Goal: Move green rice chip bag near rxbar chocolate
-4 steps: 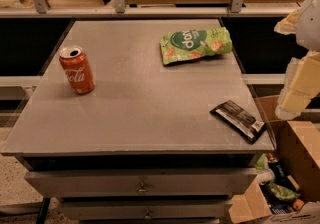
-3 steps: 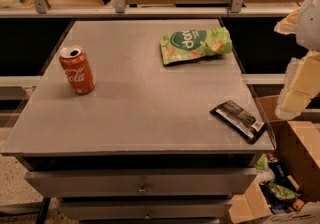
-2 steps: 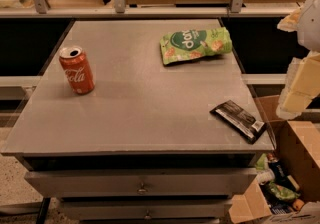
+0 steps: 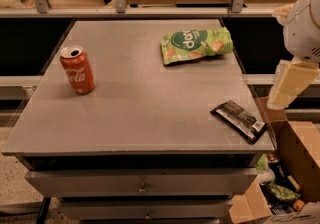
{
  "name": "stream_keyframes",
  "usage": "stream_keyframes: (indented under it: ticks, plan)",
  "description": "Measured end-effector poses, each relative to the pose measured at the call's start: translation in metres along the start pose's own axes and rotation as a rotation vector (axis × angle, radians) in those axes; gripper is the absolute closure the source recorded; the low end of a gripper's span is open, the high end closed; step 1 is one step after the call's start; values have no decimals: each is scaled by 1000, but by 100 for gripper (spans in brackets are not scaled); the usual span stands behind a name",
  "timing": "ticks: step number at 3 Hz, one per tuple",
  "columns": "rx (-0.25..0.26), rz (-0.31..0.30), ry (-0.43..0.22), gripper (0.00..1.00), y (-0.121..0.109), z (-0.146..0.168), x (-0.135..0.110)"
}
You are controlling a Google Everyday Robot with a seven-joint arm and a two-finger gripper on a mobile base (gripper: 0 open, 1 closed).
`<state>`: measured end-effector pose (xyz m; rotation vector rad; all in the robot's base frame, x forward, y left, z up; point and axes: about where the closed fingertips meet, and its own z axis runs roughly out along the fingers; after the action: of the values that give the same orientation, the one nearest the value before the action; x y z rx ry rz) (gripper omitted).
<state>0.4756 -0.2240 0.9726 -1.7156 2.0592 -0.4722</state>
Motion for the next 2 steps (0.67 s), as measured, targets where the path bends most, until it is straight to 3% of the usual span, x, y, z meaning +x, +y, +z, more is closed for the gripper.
stream_keyframes:
  ticks: [2]
  plan:
    - [155, -97, -52, 0, -74, 48, -17]
